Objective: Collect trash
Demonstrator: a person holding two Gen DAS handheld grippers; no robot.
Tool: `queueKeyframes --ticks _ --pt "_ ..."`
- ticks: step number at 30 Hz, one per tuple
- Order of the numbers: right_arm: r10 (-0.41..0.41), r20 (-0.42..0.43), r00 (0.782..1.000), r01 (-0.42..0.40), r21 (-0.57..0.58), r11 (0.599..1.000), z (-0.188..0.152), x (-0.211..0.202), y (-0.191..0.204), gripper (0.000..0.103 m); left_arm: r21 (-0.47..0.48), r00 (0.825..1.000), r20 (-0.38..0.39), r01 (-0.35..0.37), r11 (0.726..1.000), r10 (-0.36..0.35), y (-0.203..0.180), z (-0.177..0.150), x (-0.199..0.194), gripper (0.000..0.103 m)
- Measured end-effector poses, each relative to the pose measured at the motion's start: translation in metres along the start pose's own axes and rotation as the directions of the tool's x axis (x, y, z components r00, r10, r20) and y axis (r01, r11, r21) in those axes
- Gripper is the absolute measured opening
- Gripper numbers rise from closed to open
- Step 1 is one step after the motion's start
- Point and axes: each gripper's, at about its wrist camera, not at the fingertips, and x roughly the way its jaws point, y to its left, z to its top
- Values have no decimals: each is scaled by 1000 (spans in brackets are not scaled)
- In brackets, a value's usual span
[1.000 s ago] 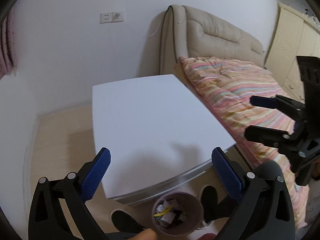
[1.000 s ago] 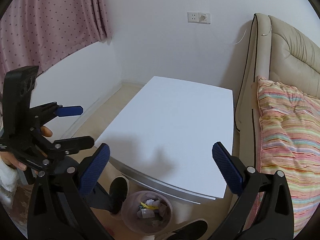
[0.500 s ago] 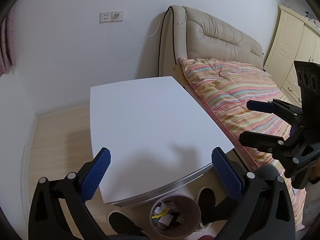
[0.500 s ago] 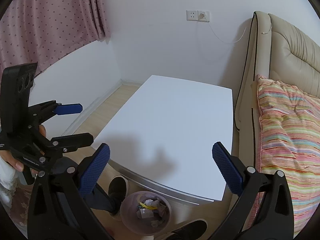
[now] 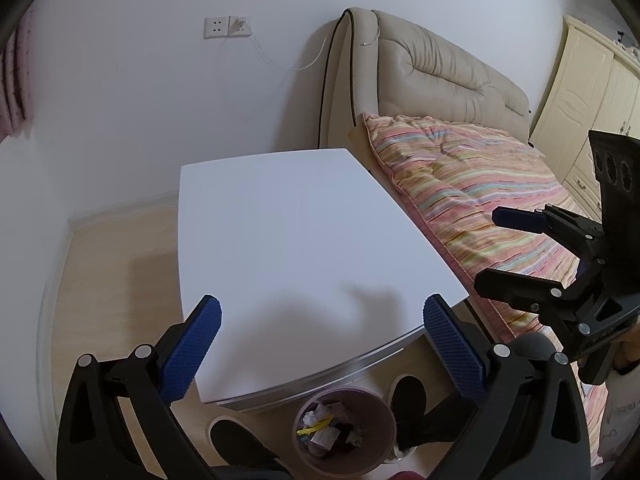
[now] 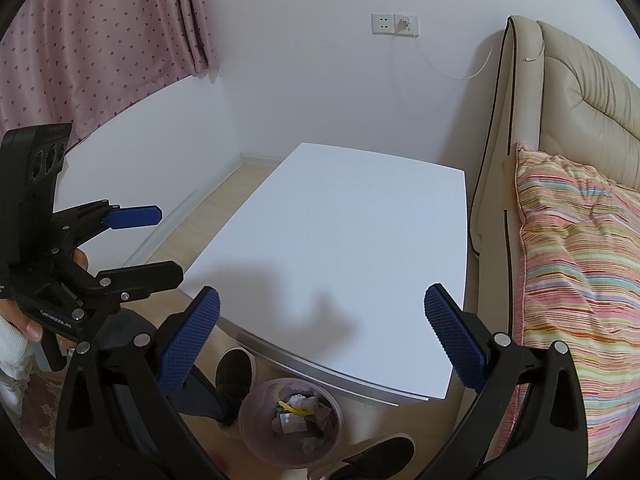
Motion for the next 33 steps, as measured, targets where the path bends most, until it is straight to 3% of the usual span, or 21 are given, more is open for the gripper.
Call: queueKeyframes --ticks 33 --pt "-1 -6 1000 1 -1 1000 -4 1 1 100 -5 1000 -2 7 1000 -7 1 1 -2 97"
